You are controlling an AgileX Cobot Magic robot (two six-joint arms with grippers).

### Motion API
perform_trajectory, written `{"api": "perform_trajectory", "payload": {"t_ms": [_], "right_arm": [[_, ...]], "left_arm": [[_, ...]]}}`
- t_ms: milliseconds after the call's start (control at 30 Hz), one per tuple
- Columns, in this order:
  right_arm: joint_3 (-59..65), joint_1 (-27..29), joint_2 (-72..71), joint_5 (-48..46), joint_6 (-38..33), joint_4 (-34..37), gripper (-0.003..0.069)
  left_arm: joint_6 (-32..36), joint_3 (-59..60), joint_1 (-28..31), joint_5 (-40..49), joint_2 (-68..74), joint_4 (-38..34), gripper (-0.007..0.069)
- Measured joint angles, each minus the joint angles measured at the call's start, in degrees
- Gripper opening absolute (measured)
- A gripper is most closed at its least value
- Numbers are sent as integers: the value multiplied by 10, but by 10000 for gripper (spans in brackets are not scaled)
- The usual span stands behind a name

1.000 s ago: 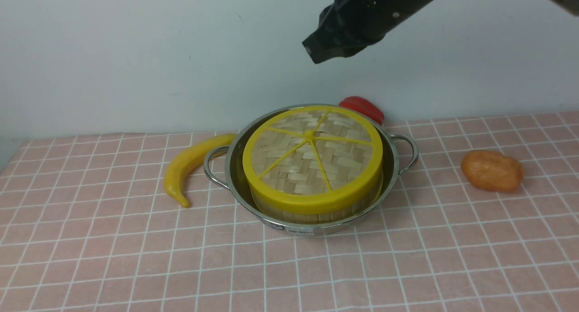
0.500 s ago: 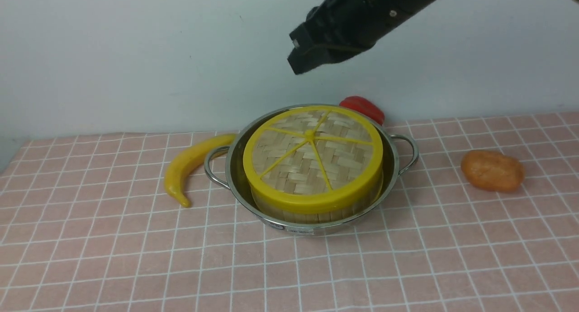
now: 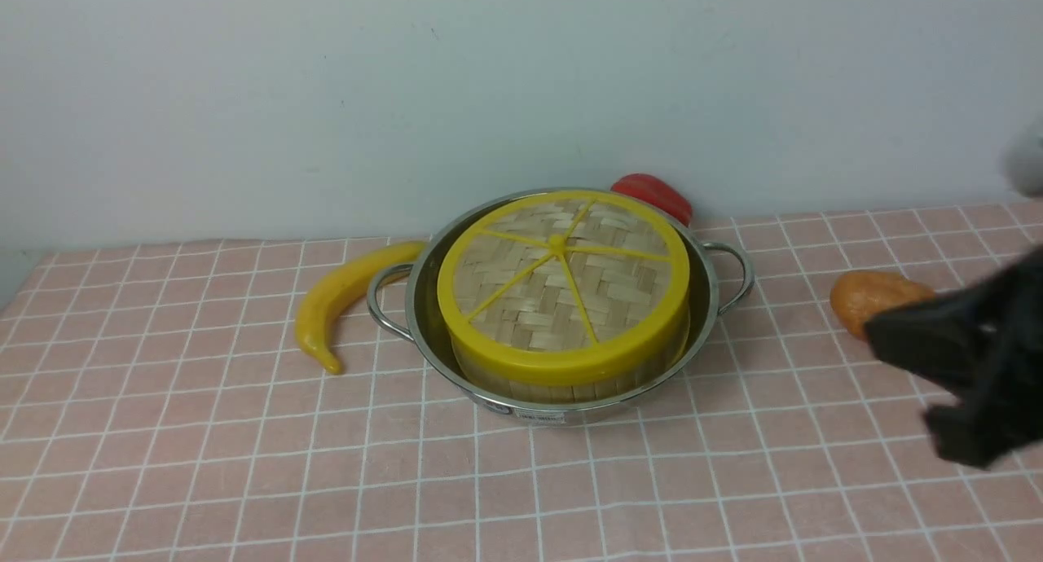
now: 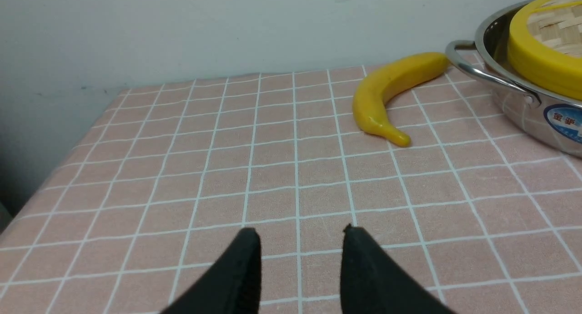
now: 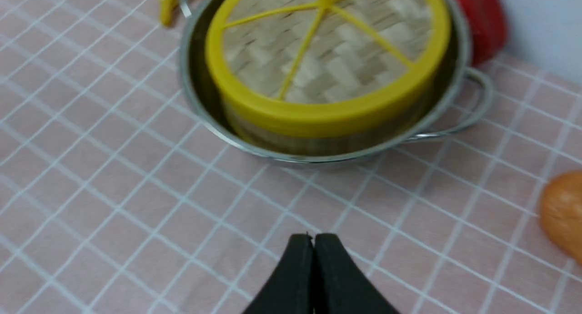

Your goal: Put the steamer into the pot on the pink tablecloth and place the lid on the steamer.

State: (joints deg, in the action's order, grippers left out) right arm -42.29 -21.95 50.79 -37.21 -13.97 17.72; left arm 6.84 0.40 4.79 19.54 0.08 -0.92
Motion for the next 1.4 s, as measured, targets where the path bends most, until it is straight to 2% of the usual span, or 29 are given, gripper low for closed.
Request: {"api": "perform_trajectory", "payload": {"t_ms": [200, 367, 700, 1000, 1400], "right_arm": [[191, 136, -202, 141, 1, 1, 38], [296, 193, -321, 192, 1, -1, 56], [417, 198, -500, 217, 3, -15, 87], [427, 198, -506, 173, 12, -17, 104], [427, 198, -506, 171, 14, -10, 130]], "left_arm": [[0, 0, 0, 0, 0, 0, 243], [0, 0, 0, 0, 0, 0, 243], [0, 0, 0, 0, 0, 0, 243], [0, 0, 0, -1, -1, 0, 243], [0, 0, 0, -1, -1, 0, 243]]}}
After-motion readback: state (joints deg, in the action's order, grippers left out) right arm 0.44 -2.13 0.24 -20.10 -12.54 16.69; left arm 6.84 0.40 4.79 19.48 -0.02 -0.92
